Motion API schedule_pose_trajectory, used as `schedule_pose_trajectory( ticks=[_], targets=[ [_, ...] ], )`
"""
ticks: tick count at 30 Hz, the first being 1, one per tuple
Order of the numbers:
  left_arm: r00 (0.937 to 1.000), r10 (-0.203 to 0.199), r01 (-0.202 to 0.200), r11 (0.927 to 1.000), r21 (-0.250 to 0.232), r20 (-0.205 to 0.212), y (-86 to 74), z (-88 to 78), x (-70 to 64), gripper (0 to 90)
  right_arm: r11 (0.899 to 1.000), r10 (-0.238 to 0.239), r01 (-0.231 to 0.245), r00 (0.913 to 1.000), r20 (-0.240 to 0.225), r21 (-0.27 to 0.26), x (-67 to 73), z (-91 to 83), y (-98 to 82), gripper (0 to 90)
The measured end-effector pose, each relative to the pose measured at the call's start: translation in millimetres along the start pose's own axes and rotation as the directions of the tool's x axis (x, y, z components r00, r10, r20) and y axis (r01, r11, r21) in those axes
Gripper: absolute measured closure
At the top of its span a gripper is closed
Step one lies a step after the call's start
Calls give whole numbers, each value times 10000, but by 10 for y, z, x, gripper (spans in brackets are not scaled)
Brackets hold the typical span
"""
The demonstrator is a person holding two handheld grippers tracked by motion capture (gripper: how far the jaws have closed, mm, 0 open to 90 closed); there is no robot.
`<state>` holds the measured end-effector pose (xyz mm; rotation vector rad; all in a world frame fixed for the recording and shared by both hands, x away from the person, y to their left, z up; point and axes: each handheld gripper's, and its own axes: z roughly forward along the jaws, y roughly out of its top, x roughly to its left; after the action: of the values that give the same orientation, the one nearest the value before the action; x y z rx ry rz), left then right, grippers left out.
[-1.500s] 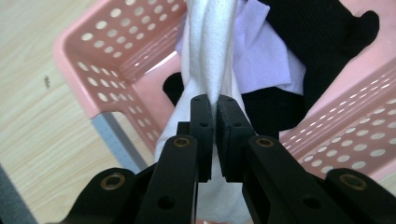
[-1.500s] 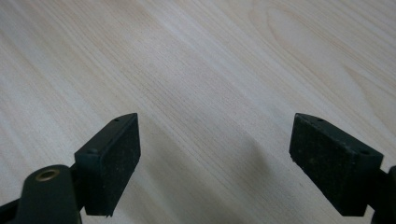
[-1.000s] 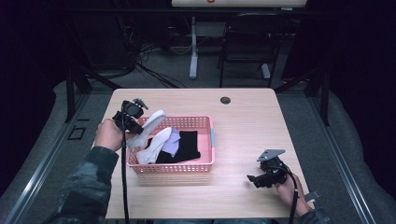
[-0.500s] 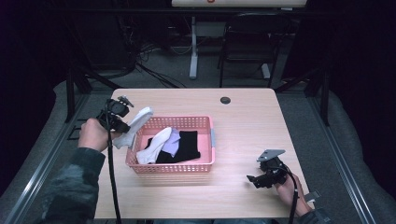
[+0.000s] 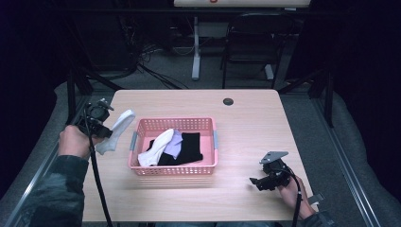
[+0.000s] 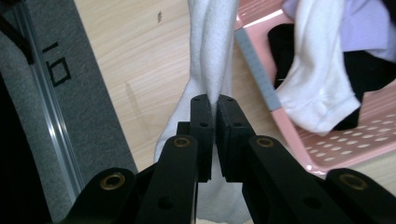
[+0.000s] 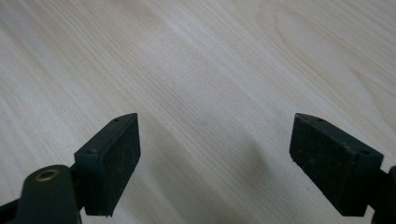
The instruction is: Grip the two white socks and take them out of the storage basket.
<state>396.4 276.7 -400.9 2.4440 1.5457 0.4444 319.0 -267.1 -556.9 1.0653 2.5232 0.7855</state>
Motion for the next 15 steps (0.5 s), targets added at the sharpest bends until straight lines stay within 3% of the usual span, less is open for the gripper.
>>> schedule_pose_trajectory(
  ticks=[7, 15],
  targets=[
    [9986, -525, 524, 9985, 128, 46, -88, 113, 115, 860, 10000, -55, 55, 10000, 41, 63, -6, -7, 0, 157],
    [9964, -831, 824, 9955, 470, 142, -162, 245, 212, 860, 10000, -63, 62, 10000, 34, 61, -6, -8, -1, 156]
  ],
)
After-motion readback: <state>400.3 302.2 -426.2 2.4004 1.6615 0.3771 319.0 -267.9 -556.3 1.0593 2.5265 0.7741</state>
